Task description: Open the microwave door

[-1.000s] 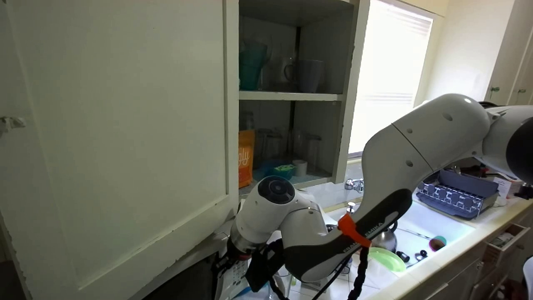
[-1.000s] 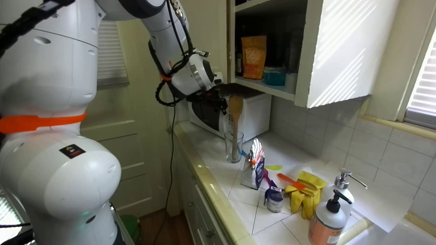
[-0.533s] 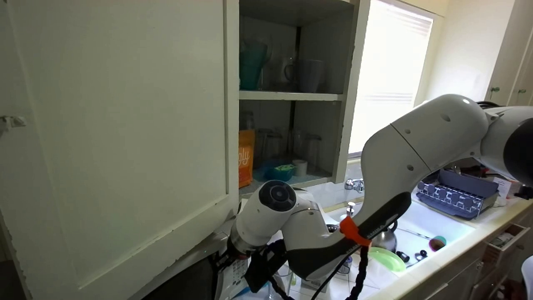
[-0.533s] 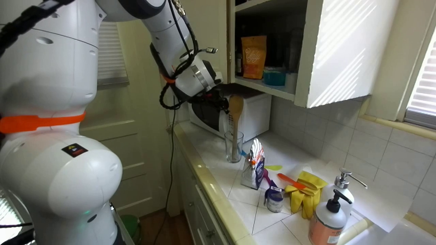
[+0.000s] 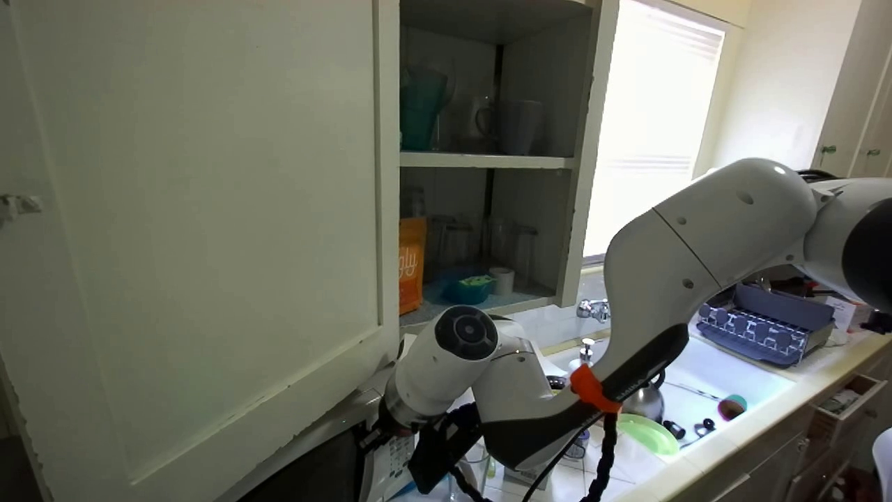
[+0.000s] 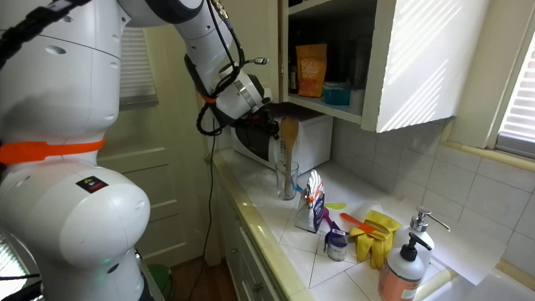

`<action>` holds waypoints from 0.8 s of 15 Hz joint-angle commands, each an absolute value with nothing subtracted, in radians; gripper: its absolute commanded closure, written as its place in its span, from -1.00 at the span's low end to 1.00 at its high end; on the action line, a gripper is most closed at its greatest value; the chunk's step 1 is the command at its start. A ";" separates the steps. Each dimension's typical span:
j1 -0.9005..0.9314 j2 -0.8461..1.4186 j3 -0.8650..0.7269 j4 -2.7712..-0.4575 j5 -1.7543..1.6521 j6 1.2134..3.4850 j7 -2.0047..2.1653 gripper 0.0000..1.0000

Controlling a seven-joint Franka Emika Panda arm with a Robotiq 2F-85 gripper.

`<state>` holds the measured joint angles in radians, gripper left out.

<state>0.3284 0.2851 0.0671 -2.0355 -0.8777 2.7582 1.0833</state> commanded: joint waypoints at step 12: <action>0.225 0.263 0.232 -2.096 -0.226 2.741 0.579 0.75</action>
<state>0.1837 0.2847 0.2068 -2.0501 -0.3862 2.7597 0.6808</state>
